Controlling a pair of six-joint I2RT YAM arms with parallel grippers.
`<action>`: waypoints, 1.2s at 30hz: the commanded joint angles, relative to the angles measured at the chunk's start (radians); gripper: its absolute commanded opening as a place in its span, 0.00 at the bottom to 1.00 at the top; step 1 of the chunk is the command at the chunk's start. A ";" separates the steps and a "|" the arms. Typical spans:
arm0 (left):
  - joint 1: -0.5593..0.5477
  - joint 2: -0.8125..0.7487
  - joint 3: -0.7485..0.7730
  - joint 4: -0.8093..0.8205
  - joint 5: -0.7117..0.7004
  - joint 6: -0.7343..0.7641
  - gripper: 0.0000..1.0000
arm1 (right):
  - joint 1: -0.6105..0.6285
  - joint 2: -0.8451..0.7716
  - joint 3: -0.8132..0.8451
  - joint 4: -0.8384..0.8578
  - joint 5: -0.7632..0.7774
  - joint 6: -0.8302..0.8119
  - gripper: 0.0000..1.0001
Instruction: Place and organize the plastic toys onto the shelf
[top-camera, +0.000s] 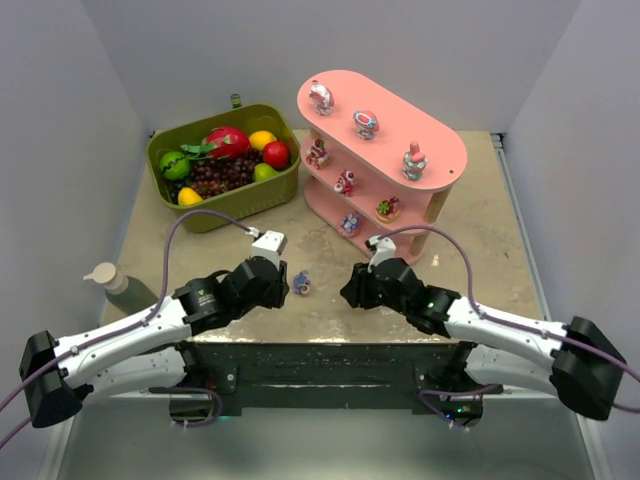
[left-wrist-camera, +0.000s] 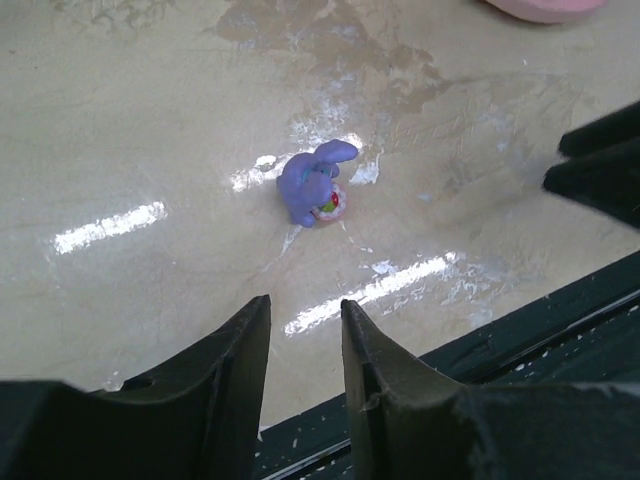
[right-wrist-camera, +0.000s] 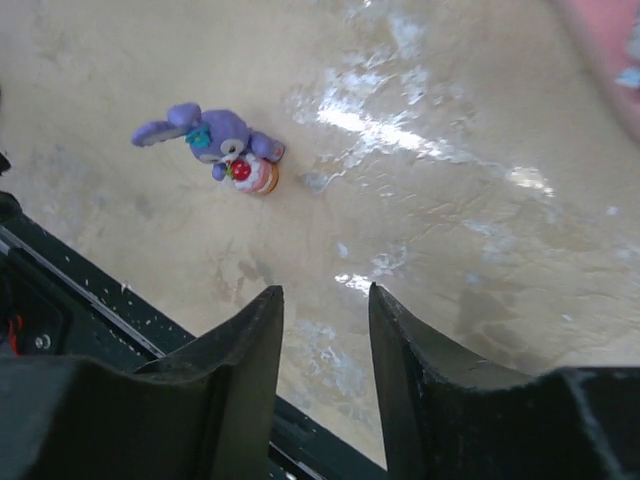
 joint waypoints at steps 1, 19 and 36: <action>-0.004 -0.003 -0.077 0.064 -0.041 -0.159 0.38 | 0.075 0.149 0.049 0.215 0.044 -0.011 0.37; 0.133 -0.085 -0.271 0.124 -0.020 -0.303 0.29 | 0.222 0.726 0.162 0.585 0.105 0.053 0.05; 0.190 -0.161 -0.297 0.107 -0.031 -0.278 0.30 | 0.225 1.060 0.523 0.575 0.260 -0.045 0.00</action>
